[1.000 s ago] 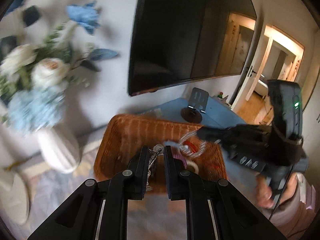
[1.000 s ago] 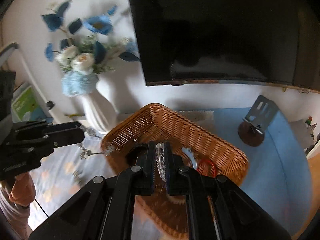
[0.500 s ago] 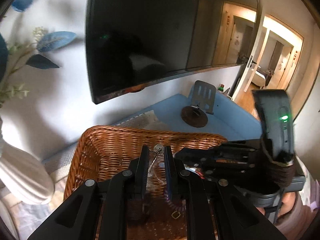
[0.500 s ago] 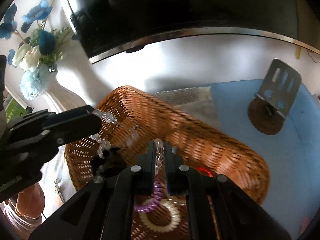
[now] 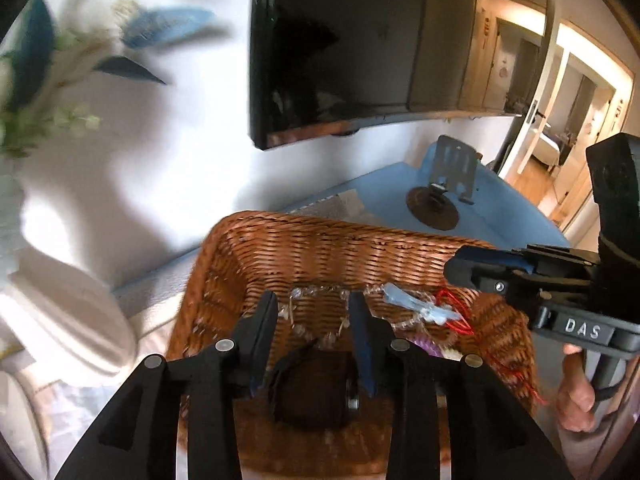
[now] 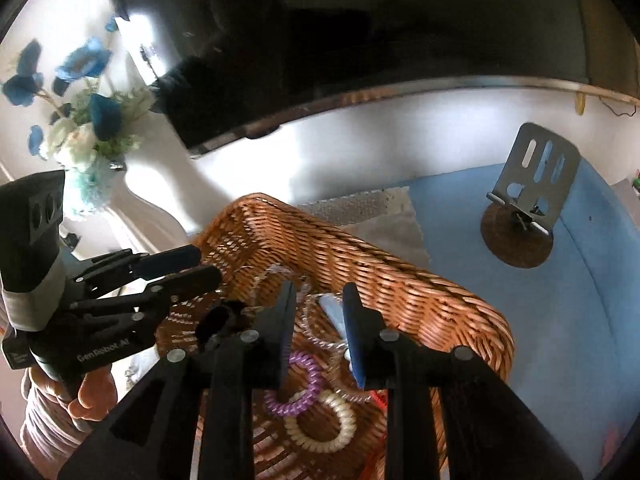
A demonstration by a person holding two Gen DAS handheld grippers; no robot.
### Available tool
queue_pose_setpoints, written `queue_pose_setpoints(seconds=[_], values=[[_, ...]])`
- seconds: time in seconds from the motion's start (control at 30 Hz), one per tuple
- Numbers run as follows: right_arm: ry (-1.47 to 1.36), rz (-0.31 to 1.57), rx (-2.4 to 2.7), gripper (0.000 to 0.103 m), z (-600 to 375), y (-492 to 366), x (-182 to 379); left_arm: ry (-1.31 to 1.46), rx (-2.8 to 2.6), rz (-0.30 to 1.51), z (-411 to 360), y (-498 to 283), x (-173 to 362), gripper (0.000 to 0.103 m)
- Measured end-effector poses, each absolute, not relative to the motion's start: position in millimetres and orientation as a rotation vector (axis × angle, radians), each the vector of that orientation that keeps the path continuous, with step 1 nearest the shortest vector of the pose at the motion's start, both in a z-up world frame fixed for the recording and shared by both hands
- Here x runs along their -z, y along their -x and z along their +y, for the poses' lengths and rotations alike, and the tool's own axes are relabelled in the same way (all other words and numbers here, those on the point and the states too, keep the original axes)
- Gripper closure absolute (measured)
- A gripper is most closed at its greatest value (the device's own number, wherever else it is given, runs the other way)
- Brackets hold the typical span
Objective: Organize jewelry
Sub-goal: 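Move both open tools back over the last jewelry on the cloth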
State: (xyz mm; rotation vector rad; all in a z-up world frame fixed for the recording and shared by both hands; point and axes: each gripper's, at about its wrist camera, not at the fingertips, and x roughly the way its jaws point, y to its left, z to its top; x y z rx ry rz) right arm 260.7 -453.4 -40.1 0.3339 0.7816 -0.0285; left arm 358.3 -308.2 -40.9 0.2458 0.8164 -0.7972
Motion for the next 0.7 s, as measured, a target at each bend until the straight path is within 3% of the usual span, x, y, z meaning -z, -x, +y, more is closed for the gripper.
queue_pose_setpoints(seconds=[0.43,0.57,0.7], values=[[-0.210,0.742,-0.082,0.071,-344,-174,0,-0.275,0.653,0.672,-174,-248,-21,0.055],[-0.222,0.776,-0.145,0.068,-303,-164,22,-0.265,0.573,0.668,-123,-215,-16,0.054],[-0.264,0.783,-0.284,0.063,-272,-156,70,-0.263,0.458,0.726,-78,-197,25,0.053]])
